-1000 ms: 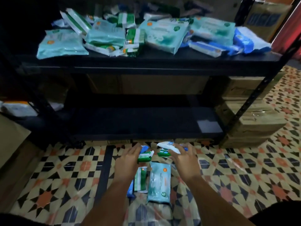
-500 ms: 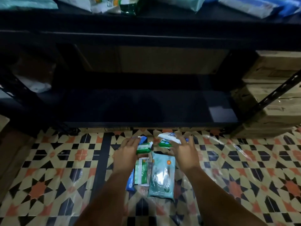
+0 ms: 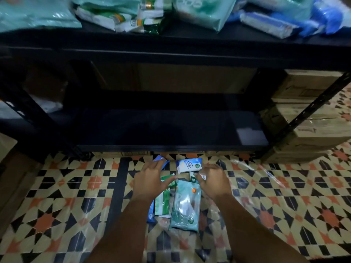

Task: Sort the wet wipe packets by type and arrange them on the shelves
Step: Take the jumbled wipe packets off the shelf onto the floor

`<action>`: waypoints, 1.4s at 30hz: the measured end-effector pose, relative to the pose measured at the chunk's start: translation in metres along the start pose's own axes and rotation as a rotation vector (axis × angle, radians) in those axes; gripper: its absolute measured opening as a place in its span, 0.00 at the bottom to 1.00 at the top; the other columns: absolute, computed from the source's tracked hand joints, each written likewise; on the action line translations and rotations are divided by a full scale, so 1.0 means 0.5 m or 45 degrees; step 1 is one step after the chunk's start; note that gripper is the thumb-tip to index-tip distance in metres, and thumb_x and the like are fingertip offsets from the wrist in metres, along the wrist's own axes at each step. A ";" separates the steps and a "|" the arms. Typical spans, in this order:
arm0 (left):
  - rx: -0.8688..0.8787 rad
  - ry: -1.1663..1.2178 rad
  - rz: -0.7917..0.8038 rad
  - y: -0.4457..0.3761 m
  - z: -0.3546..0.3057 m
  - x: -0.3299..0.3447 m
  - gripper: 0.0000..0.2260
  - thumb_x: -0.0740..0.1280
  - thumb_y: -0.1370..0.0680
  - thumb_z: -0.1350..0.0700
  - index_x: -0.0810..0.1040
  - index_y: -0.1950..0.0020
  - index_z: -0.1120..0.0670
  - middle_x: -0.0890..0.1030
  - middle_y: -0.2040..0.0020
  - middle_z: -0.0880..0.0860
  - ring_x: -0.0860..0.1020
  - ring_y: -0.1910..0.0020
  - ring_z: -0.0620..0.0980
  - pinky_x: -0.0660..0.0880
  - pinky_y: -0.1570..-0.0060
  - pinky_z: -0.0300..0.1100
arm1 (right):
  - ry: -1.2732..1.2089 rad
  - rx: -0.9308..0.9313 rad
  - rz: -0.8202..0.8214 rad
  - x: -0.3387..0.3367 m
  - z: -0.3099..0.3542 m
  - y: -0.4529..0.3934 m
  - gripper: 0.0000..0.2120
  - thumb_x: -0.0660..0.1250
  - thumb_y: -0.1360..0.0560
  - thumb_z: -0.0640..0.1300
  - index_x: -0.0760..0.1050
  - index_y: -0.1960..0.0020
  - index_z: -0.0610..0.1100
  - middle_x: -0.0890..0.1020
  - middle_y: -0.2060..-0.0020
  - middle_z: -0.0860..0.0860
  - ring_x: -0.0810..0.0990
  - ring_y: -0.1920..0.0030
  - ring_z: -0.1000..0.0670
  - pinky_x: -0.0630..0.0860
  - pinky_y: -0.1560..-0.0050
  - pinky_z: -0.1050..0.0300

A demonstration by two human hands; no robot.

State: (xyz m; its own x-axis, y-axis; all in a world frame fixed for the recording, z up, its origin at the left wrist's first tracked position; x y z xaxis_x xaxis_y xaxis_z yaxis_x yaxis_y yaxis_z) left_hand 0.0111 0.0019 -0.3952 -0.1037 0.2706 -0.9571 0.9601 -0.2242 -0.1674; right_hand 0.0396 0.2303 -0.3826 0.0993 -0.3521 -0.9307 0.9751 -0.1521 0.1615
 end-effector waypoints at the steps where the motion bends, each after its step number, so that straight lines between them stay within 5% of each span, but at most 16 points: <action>1: 0.010 -0.002 -0.023 -0.002 -0.006 -0.014 0.30 0.67 0.28 0.28 0.79 0.36 0.48 0.84 0.48 0.50 0.81 0.45 0.54 0.80 0.65 0.46 | 0.013 -0.009 -0.033 -0.019 0.005 0.005 0.18 0.64 0.20 0.57 0.82 0.39 0.47 0.80 0.37 0.47 0.74 0.33 0.47 0.74 0.36 0.51; 7: 0.068 0.012 -0.174 -0.014 -0.054 -0.123 0.14 0.75 0.28 0.41 0.80 0.49 0.49 0.80 0.63 0.48 0.81 0.59 0.53 0.73 0.74 0.43 | 0.169 -0.042 -0.198 -0.130 0.045 0.033 0.14 0.62 0.19 0.54 0.81 0.45 0.47 0.82 0.48 0.46 0.75 0.41 0.44 0.74 0.47 0.53; 11: 0.078 0.020 -0.278 -0.034 -0.078 -0.203 0.12 0.66 0.22 0.42 0.78 0.44 0.48 0.81 0.59 0.44 0.78 0.55 0.50 0.75 0.69 0.44 | 0.135 -0.137 -0.354 -0.209 0.062 0.053 0.14 0.63 0.20 0.54 0.81 0.42 0.49 0.82 0.48 0.50 0.74 0.39 0.46 0.76 0.46 0.52; 15: 0.163 -0.022 -0.420 -0.072 -0.114 -0.316 0.09 0.68 0.22 0.45 0.79 0.47 0.48 0.80 0.62 0.45 0.78 0.59 0.48 0.72 0.74 0.43 | 0.153 -0.191 -0.506 -0.303 0.075 0.065 0.16 0.63 0.19 0.54 0.80 0.37 0.49 0.82 0.46 0.50 0.73 0.38 0.46 0.77 0.45 0.49; 24: 0.400 -0.058 -0.735 -0.218 -0.212 -0.594 0.07 0.67 0.21 0.48 0.78 0.46 0.49 0.81 0.58 0.46 0.77 0.56 0.50 0.76 0.71 0.46 | 0.247 -0.257 -0.892 -0.560 0.112 0.044 0.13 0.69 0.23 0.52 0.83 0.43 0.46 0.84 0.52 0.49 0.77 0.45 0.43 0.79 0.52 0.47; 27: 0.485 -0.131 -0.731 -0.282 -0.237 -0.659 0.12 0.68 0.24 0.56 0.77 0.41 0.50 0.82 0.52 0.49 0.76 0.48 0.53 0.77 0.62 0.49 | 0.249 -0.269 -0.955 -0.643 0.128 0.020 0.15 0.68 0.22 0.52 0.81 0.40 0.46 0.84 0.48 0.48 0.75 0.43 0.42 0.77 0.48 0.47; 30: 0.410 -0.232 -0.681 -0.354 -0.261 -0.707 0.27 0.68 0.28 0.61 0.71 0.30 0.49 0.78 0.38 0.52 0.71 0.37 0.56 0.72 0.46 0.50 | 0.290 -0.218 -0.931 -0.719 0.138 -0.021 0.19 0.64 0.21 0.53 0.76 0.33 0.47 0.81 0.42 0.47 0.72 0.37 0.42 0.74 0.42 0.47; 34: 0.277 -0.307 -0.368 -0.440 -0.284 -0.724 0.42 0.68 0.27 0.61 0.51 0.19 0.44 0.55 0.20 0.52 0.50 0.21 0.60 0.56 0.25 0.58 | 0.361 -0.124 -0.866 -0.792 0.141 -0.097 0.25 0.62 0.21 0.55 0.68 0.26 0.49 0.76 0.35 0.46 0.67 0.33 0.41 0.71 0.38 0.45; 37: 0.293 -0.455 -0.160 -0.485 -0.298 -0.709 0.45 0.65 0.25 0.64 0.41 0.18 0.43 0.38 0.18 0.51 0.34 0.21 0.60 0.41 0.24 0.62 | 0.386 -0.074 -0.754 -0.819 0.136 -0.158 0.30 0.62 0.21 0.58 0.61 0.22 0.49 0.70 0.30 0.43 0.62 0.29 0.39 0.68 0.35 0.42; 42: 0.260 -0.835 -0.107 -0.569 -0.323 -0.670 0.42 0.62 0.19 0.60 0.34 0.19 0.43 0.34 0.19 0.55 0.32 0.21 0.63 0.40 0.25 0.65 | 0.338 0.001 -0.621 -0.830 0.121 -0.269 0.36 0.61 0.22 0.65 0.53 0.20 0.54 0.61 0.23 0.44 0.53 0.23 0.38 0.61 0.28 0.40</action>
State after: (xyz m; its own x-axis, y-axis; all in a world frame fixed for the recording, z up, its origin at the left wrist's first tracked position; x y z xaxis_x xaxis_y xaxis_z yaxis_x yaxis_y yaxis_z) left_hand -0.1852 0.1262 0.0113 -0.3731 -0.3131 -0.8734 0.8805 -0.4163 -0.2269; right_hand -0.1448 0.3410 0.0020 -0.3167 0.0045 -0.9485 0.9204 -0.2401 -0.3084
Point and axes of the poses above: each hand's wrist, its own y-axis away from the middle knuckle, its own x-axis out of the palm, z = x × y, the point moved 2 cm from there along -y, towards the middle knuckle
